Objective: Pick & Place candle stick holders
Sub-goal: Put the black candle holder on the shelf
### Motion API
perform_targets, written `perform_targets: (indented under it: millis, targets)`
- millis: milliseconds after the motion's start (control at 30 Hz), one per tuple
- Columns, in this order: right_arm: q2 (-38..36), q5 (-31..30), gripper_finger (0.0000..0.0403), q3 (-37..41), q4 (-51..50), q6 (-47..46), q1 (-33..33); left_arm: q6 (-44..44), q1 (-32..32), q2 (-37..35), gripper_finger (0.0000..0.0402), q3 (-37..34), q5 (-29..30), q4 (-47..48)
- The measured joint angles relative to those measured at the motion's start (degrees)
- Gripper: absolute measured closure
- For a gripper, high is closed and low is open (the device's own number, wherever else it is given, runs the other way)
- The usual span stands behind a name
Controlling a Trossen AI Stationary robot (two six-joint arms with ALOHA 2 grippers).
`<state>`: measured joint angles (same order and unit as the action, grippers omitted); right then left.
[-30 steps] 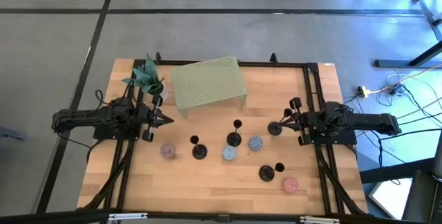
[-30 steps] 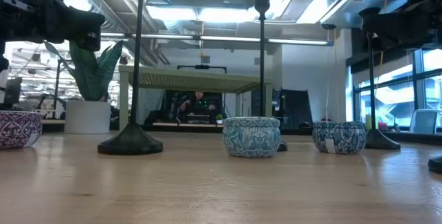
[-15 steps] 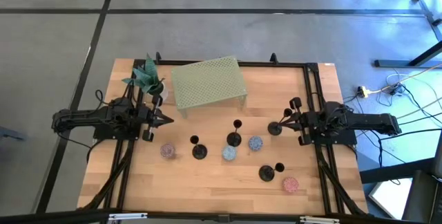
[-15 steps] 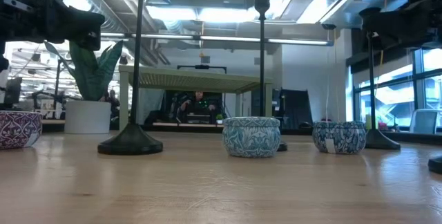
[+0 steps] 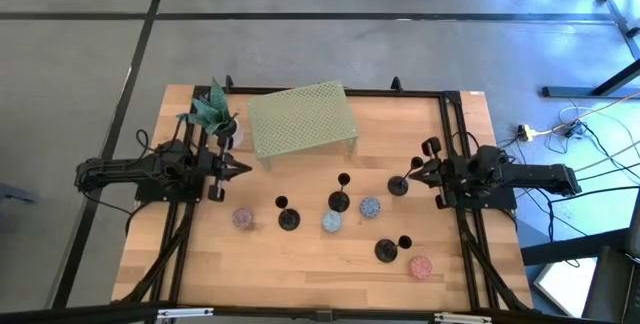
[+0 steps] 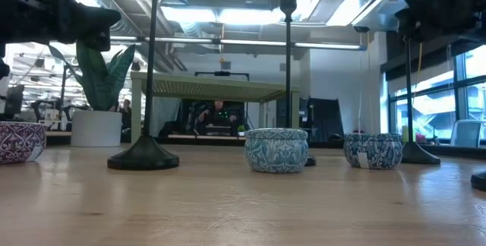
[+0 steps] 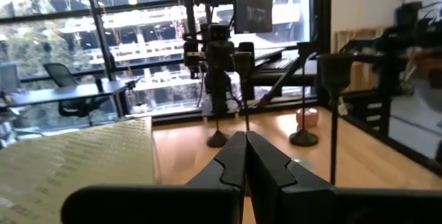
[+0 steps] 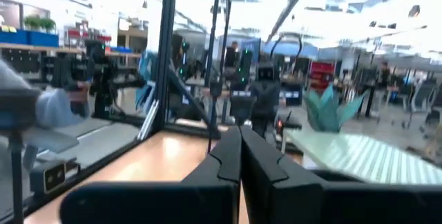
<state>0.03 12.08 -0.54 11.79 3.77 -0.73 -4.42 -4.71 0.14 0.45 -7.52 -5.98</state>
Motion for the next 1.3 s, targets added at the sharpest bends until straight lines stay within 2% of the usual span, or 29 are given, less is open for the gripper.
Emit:
perform_targets:
  millis: [200,433,567,733,1000,1167,1300]
  targets:
    - [0.0,0.1,0.04,0.0,3.2,-1.5,-0.1,3.7,0.0,0.0,0.0395,0.0,1.9,-2.5]
    - [0.0,0.2,0.04,0.0,13.4,-6.1,-0.1,6.8,0.2,0.0,0.0392,0.0,-2.1,-7.9]
    - [0.1,3.4,0.04,0.0,13.8,-5.6,-0.1,7.5,0.2,0.0,0.0375,0.0,-3.0,-10.3]
    - [1.1,3.5,0.0394,0.0,14.6,0.7,-0.1,8.5,0.2,0.0,0.0338,1.1,-1.3,-10.3]
    - [1.4,-5.3,0.0372,-1.3,16.1,3.7,-0.1,12.3,0.2,0.0,0.0294,3.0,0.4,-10.1]
    - [1.8,-5.2,0.0364,-4.3,14.1,3.0,-0.1,12.7,0.2,0.0,0.0286,4.7,0.4,-10.1]
    - [1.8,-5.9,0.0363,-6.5,14.5,-2.0,-0.1,12.7,0.2,0.0,0.0286,5.5,0.4,-10.1]
